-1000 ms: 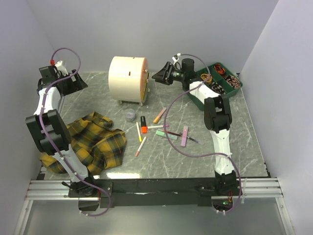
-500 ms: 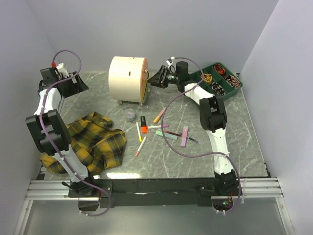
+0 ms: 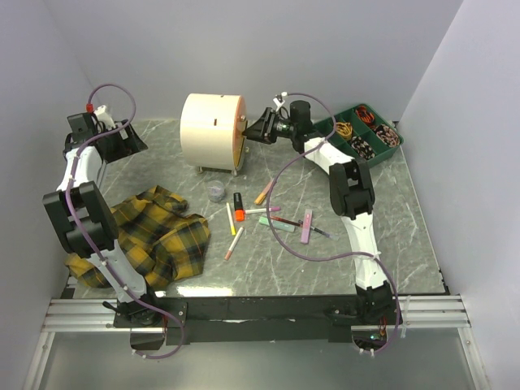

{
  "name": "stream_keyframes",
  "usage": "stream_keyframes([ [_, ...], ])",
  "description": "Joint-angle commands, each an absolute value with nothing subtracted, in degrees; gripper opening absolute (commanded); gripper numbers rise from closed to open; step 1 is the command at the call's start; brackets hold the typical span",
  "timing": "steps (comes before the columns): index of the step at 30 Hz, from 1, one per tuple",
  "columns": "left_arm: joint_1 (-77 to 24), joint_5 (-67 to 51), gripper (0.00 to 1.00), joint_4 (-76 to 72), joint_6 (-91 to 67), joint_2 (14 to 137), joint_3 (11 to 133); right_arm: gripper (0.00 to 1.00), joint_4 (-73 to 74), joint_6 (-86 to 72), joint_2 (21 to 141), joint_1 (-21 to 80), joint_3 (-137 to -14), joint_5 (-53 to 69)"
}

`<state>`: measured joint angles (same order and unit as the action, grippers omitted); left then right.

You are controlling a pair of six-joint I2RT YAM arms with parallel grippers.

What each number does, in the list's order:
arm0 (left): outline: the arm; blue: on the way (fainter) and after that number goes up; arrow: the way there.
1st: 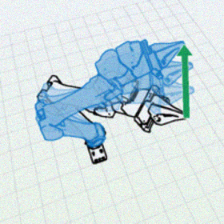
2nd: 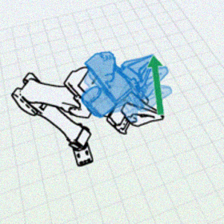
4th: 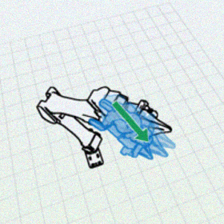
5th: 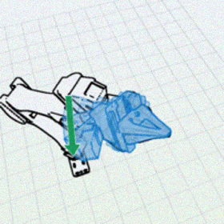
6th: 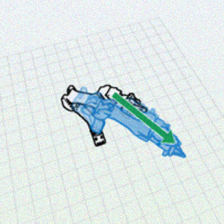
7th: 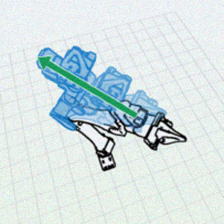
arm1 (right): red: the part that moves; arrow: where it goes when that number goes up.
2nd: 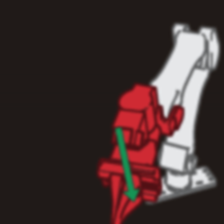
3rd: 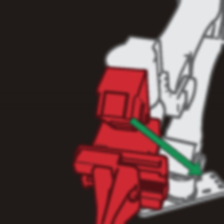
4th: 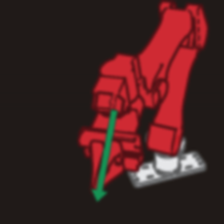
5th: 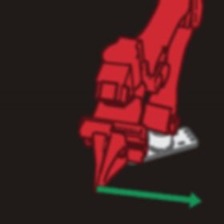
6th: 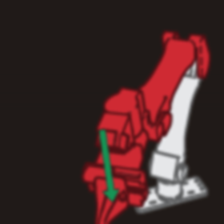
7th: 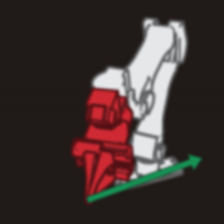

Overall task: Sort the stationery into containers
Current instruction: Open the drawer in the storage box.

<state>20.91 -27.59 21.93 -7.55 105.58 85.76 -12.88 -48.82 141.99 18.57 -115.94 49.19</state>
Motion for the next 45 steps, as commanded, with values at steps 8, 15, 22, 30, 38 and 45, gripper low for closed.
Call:
stream_keyframes([
  [8, 19.43, -27.25, 0.91, 21.09, -5.89, 104.33, 86.48, 0.09, -17.49, -48.08, 143.0, 19.51, -119.36, 50.71],
  [15, 19.07, -26.9, 0.91, 20.92, -5.45, 103.36, 87.8, 0.01, -17.49, -47.29, 138.26, 17.41, -114.79, 51.24],
  [22, 18.63, -26.1, 0.9, 20.13, -5.27, 102.13, 88.15, 0.01, -14.94, -44.65, 132.63, 13.72, -108.73, 51.85],
  [30, 17.32, -26.19, 0.9, 19.51, -4.92, 100.72, 87.54, 0.02, -14.68, -44.12, 128.41, 11.25, -101.17, 53.52],
  [38, 16.88, -26.72, 0.9, 18.9, -5.45, 100.37, 86.84, 0.04, -14.06, -43.07, 127.0, 10.64, -99.23, 53.53],
  [45, 16.7, -26.81, 0.91, 18.72, -5.71, 99.76, 86.66, 0.04, -12.83, -41.4, 125.68, 9.41, -97.82, 53.17],
])
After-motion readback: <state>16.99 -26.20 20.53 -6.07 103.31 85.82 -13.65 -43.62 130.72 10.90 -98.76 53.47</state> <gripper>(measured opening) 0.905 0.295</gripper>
